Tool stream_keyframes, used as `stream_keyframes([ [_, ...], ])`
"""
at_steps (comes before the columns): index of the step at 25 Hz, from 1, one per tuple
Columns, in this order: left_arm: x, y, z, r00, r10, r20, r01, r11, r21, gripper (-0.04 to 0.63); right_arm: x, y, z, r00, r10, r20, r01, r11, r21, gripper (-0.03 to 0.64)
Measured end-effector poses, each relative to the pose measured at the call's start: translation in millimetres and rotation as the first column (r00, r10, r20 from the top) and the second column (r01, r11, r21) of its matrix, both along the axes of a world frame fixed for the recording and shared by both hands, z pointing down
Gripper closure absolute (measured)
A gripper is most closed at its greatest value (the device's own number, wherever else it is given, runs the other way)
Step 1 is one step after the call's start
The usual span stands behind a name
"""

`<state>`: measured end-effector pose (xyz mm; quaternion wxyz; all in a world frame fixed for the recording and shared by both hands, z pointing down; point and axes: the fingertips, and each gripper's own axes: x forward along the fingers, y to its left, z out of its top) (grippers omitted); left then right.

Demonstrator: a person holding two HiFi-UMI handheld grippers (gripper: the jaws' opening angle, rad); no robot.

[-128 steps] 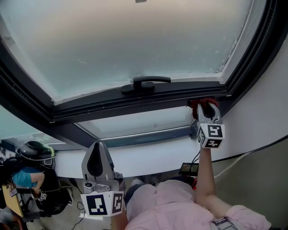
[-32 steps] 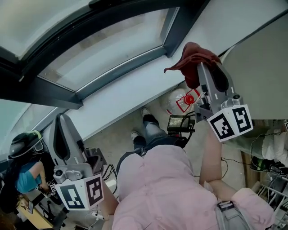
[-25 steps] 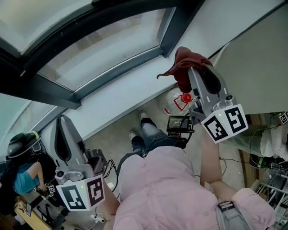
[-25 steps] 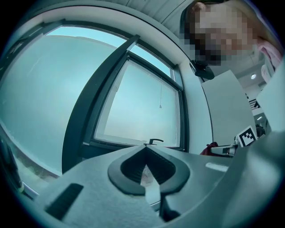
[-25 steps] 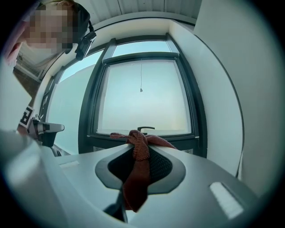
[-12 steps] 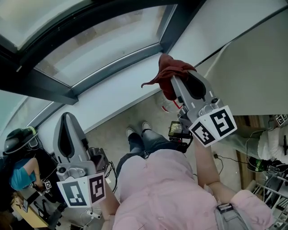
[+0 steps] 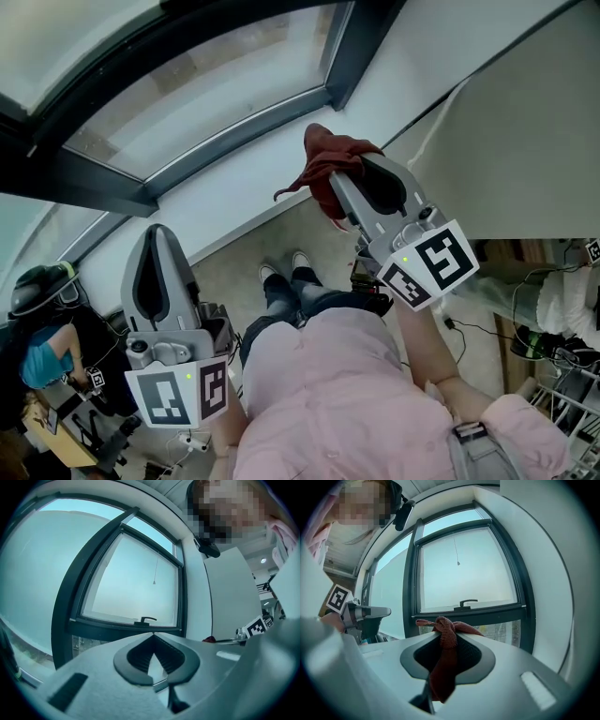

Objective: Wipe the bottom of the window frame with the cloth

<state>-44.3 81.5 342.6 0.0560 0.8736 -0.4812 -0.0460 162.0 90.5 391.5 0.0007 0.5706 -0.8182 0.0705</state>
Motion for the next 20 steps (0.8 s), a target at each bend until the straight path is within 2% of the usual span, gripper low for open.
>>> stream_keyframes([
  [6,-7.2,10.0,7.8,1.0,-0.012,0.0,0.012,1.0,0.008,0.601,7.7,5.1,-1.2,1.0,0.011,-0.001,-0.011,0.999,0.033,0.537],
  [11,29.3,35.5,4.1,1.0,0.005,0.004,-0.005,1.0,0.026,0.601,53.6,30.1,-8.2,0.999,0.046,0.008,-0.047,0.997,0.058,0.537],
  [20,28.6,39.4,-4.9,1.0,-0.015,0.006,0.014,0.999,0.046,0.601,50.8,34.1,-16.1,1.0,0.014,0.007,-0.014,0.997,0.074,0.537],
])
